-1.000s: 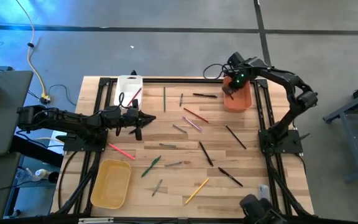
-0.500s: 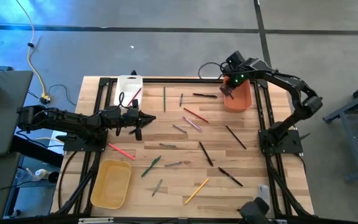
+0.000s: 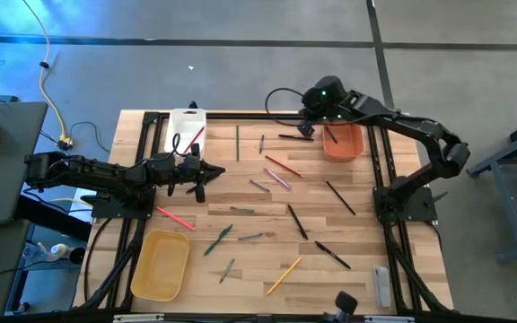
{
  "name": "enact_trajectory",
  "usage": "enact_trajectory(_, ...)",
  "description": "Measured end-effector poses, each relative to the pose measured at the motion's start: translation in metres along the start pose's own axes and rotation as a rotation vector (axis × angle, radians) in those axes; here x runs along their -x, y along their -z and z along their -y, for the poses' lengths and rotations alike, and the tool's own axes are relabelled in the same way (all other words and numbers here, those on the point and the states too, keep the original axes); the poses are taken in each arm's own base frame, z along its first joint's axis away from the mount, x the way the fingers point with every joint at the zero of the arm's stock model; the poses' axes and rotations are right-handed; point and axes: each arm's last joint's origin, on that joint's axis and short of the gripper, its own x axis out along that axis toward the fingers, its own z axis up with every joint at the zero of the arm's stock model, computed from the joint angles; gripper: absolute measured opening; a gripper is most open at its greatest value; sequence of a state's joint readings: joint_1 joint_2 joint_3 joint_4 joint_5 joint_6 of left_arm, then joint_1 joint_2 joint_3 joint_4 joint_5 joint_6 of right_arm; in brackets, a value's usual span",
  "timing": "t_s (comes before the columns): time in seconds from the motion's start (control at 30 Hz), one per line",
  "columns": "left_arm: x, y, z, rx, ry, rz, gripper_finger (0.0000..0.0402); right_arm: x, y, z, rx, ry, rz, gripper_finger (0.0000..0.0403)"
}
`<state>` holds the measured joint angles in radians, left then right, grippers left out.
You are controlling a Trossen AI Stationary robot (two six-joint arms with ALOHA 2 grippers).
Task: Sort crayons/erasers/pens/pencils in bins
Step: Put the top middle black pen into the yellow bin
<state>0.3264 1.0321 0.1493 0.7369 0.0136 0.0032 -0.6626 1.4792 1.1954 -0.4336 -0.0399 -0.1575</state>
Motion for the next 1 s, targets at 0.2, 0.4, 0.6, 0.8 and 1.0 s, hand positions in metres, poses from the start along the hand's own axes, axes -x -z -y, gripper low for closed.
enact_trajectory(0.2, 0.0, 0.0, 0.0, 0.0, -0.002, 0.0, 0.0, 0.0, -0.013, -0.01, 0.028, -0.001, 0.12, 0.0)
enact_trajectory(0.4, 0.0, 0.0, 0.0, 0.0, -0.002, -0.004, 0.0, -0.009, -0.009, -0.022, 0.058, -0.028, 0.268, 0.0)
enact_trajectory(0.6, 0.0, 0.001, 0.0, 0.0, -0.003, -0.008, 0.0, -0.026, 0.037, -0.034, 0.011, -0.085, 0.456, 0.0)
enact_trajectory(0.8, 0.0, 0.002, 0.0, 0.0, -0.002, -0.016, 0.0, -0.016, 0.076, -0.058, -0.005, -0.152, 0.589, 0.0)
enact_trajectory(1.0, 0.0, 0.004, 0.0, 0.057, 0.006, -0.047, 0.0, 0.001, 0.109, -0.087, 0.002, -0.186, 0.642, 0.0)
